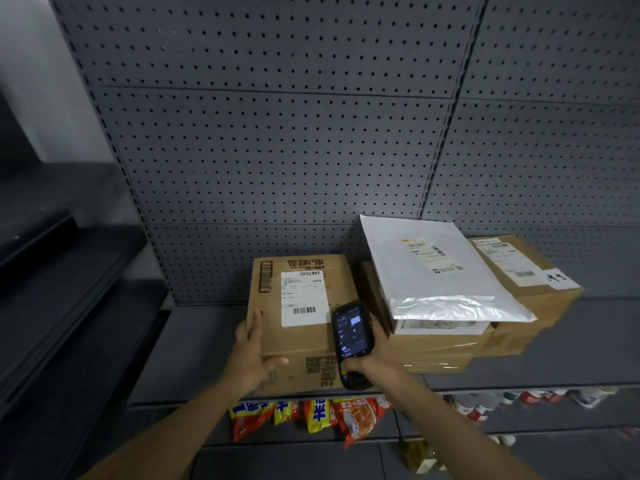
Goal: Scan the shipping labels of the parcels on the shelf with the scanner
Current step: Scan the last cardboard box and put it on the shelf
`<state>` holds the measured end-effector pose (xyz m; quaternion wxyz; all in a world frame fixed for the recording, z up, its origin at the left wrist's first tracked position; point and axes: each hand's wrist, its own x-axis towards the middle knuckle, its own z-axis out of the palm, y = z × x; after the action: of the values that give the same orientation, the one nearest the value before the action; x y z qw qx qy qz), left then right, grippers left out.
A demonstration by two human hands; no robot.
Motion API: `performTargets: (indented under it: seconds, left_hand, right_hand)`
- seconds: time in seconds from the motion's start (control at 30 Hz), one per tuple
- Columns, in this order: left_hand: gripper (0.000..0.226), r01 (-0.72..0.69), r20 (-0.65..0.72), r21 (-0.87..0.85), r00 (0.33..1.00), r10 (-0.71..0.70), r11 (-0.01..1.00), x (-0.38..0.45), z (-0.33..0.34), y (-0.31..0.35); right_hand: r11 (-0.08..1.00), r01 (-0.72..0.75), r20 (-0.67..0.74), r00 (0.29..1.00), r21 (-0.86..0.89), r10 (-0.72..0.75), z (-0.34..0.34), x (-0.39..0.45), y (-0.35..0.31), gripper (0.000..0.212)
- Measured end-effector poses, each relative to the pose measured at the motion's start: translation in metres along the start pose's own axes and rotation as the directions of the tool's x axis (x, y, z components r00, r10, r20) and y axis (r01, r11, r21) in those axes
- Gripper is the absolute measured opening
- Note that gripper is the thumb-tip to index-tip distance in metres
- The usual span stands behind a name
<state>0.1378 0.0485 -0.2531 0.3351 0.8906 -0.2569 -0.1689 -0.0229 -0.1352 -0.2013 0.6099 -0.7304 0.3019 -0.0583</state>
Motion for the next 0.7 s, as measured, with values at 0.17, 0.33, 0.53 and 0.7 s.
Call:
performTargets:
  seconds: [0.17,0.33,0.53,0.7]
  left_hand:
    - [0.12,0.011,0.041,0.0,0.999,-0.011,1.0,0.013,0.004,0.002]
    - [0.119,0.029,0.064,-0.037,0.998,-0.026,0.999,0.026,0.011,0.005]
    - [0.12,0.043,0.083,-0.064,0.996,-0.038,0.997,0.035,0.025,0.006]
    - [0.12,0.016,0.089,-0.035,0.996,-0.013,0.999,0.042,0.03,0.008]
  right_hand:
    - [0.999,-0.018,0.02,1.0,-0.026,0.019,-0.007,0.014,0.004,0.107]
    - [0.998,-0.049,0.004,0.999,-0.038,0.049,-0.012,0.024,0.007,0.101]
    - [0.996,-0.081,-0.006,0.997,-0.042,0.081,-0.019,0.034,0.013,0.098]
    - [0.994,-0.111,-0.02,0.994,-0.024,0.11,-0.022,0.04,0.017,0.093]
